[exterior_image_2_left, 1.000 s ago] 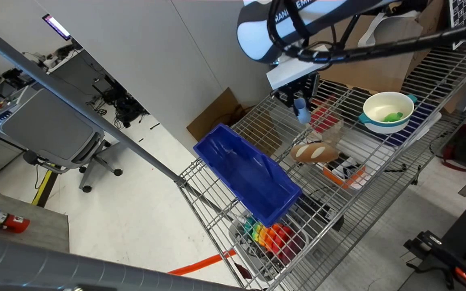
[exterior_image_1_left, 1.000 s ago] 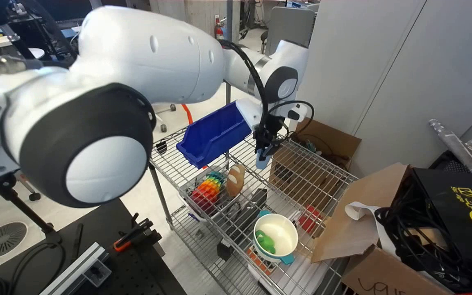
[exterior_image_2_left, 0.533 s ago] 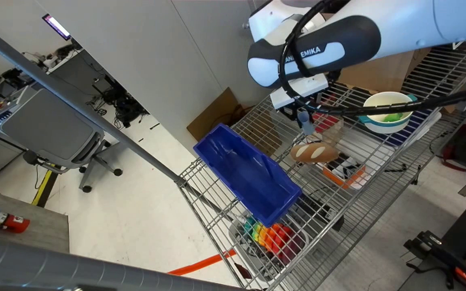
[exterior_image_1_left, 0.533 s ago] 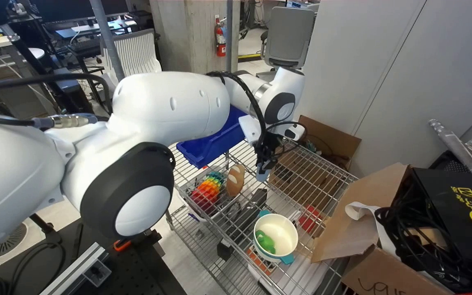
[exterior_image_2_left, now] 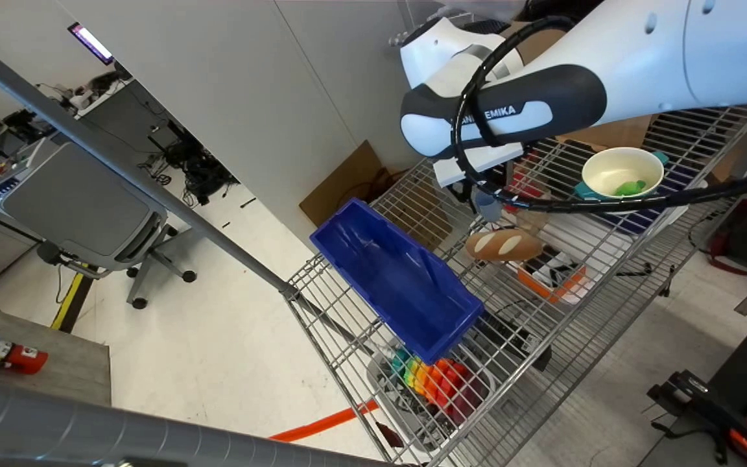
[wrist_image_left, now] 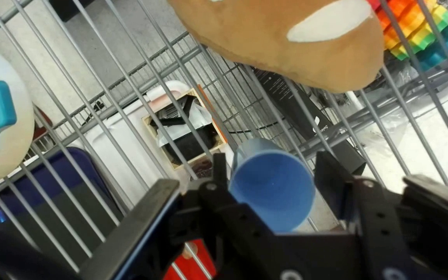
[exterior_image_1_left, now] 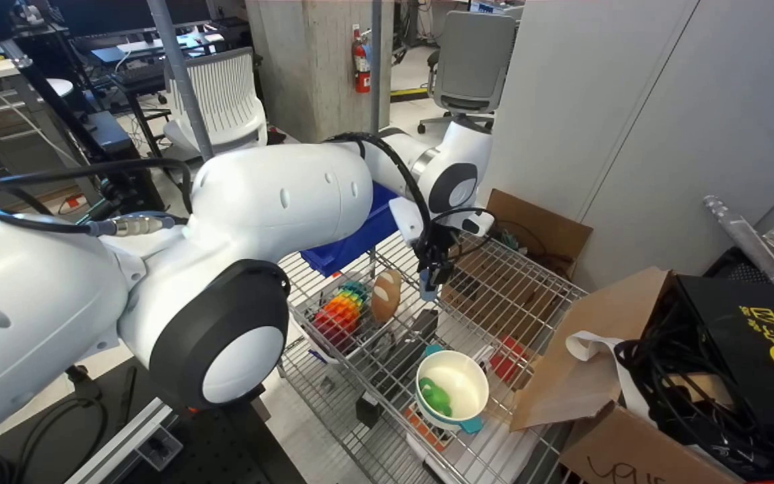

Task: Remove the cup from the blue tray and put it on the rack

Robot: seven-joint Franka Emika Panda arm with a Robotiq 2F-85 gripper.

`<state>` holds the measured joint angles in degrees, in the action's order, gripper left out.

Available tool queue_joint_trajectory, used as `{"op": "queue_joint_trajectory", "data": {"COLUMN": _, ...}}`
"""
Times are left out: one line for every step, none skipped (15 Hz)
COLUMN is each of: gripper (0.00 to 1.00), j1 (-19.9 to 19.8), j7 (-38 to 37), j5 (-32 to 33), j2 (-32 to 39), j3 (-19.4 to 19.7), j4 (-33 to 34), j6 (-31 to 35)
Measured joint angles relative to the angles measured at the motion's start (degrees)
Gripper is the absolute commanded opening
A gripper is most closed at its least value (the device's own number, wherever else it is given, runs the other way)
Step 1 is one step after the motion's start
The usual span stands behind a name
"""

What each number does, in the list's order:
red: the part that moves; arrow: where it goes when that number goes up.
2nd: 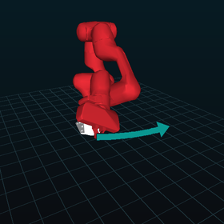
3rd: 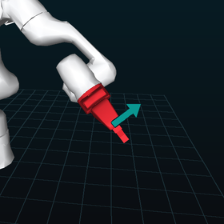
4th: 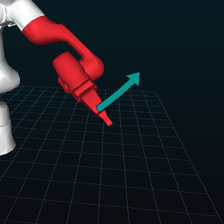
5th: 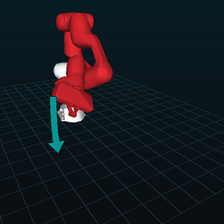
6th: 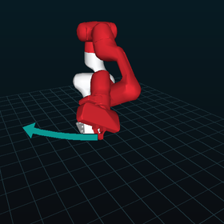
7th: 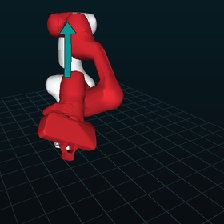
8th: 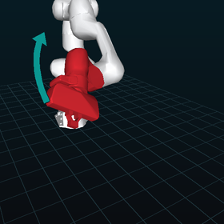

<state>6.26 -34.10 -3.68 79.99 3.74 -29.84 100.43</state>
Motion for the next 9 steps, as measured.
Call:
{"op": "queue_joint_trajectory", "data": {"gripper": 0.98, "j1": 0.22, "j7": 0.30, "j5": 0.09, "j2": 0.17, "j3": -0.01, "j4": 0.49, "j6": -0.15}}
{"op": "queue_joint_trajectory", "data": {"gripper": 1.00, "j1": 0.44, "j7": 0.73, "j5": 0.12, "j2": 0.44, "j3": -0.04, "j4": 1.39, "j6": -0.47}}
{"op": "queue_joint_trajectory", "data": {"gripper": 1.00, "j1": 0.67, "j7": 1.30, "j5": 0.13, "j2": 0.65, "j3": -0.08, "j4": 2.35, "j6": -1.17}}
{"op": "queue_joint_trajectory", "data": {"gripper": 1.00, "j1": 0.89, "j7": 1.91, "j5": 0.13, "j2": 0.77, "j3": -0.11, "j4": 3.36, "j6": -2.47}}
{"op": "queue_joint_trajectory", "data": {"gripper": 1.00, "j1": 1.12, "j7": 2.42, "j5": 0.30, "j2": 0.77, "j3": -0.11, "j4": 4.36, "j6": -3.68}}
{"op": "queue_joint_trajectory", "data": {"gripper": 1.00, "j1": 1.42, "j7": 2.88, "j5": 0.72, "j2": 0.45, "j3": -0.11, "j4": 4.87, "j6": -4.24}}
{"op": "queue_joint_trajectory", "data": {"gripper": 1.00, "j1": 1.78, "j7": 3.37, "j5": 1.08, "j2": -0.27, "j3": -0.11, "j4": 4.87, "j6": -4.65}}
{"op": "queue_joint_trajectory", "data": {"gripper": 1.00, "j1": 2.06, "j7": 4.00, "j5": 1.07, "j2": -1.11, "j3": -0.44, "j4": 4.88, "j6": -5.34}}
{"op": "queue_joint_trajectory", "data": {"gripper": 1.00, "j1": 2.28, "j7": 4.43, "j5": 1.07, "j2": -2.09, "j3": -0.84, "j4": 4.88, "j6": -6.35}}
